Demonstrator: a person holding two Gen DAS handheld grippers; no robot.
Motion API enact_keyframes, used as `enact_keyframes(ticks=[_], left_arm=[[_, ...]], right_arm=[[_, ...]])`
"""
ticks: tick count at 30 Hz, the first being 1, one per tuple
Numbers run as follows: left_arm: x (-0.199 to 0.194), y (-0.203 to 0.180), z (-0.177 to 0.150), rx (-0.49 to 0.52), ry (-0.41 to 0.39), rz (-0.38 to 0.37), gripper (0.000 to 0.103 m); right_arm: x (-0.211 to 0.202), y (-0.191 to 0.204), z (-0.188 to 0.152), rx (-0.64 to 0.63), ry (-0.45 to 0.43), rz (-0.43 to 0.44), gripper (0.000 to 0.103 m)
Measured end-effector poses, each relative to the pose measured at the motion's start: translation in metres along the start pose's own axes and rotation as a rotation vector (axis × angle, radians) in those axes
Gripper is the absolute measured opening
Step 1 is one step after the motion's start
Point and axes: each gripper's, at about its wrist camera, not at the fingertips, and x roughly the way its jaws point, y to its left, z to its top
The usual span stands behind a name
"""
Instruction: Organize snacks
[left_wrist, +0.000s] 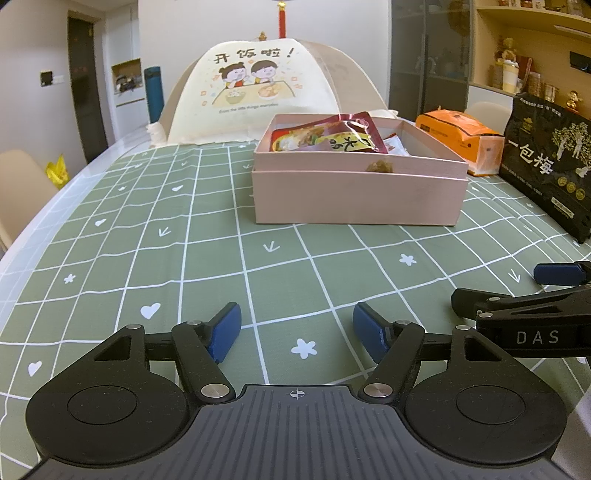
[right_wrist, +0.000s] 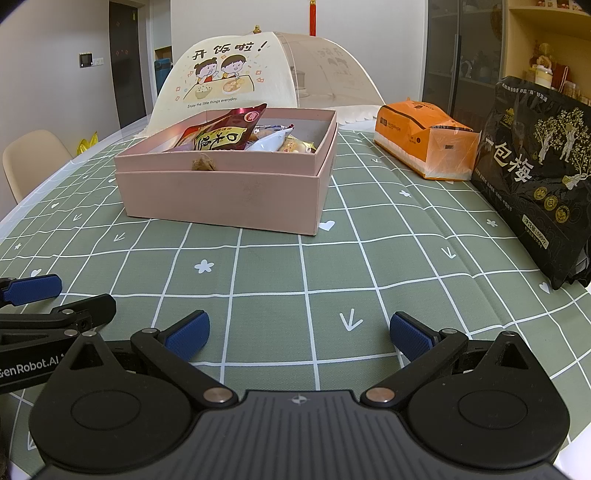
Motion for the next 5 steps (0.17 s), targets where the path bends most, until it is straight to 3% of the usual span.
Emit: enact_keyframes(ticks=[5], left_arm=[[0.0005,-0.0022,0.0011,0.009,-0.004,-0.018,0.069]], right_arm=[[0.0000,0.0000,0.0000,0.000,0.000,0.000,0.103]])
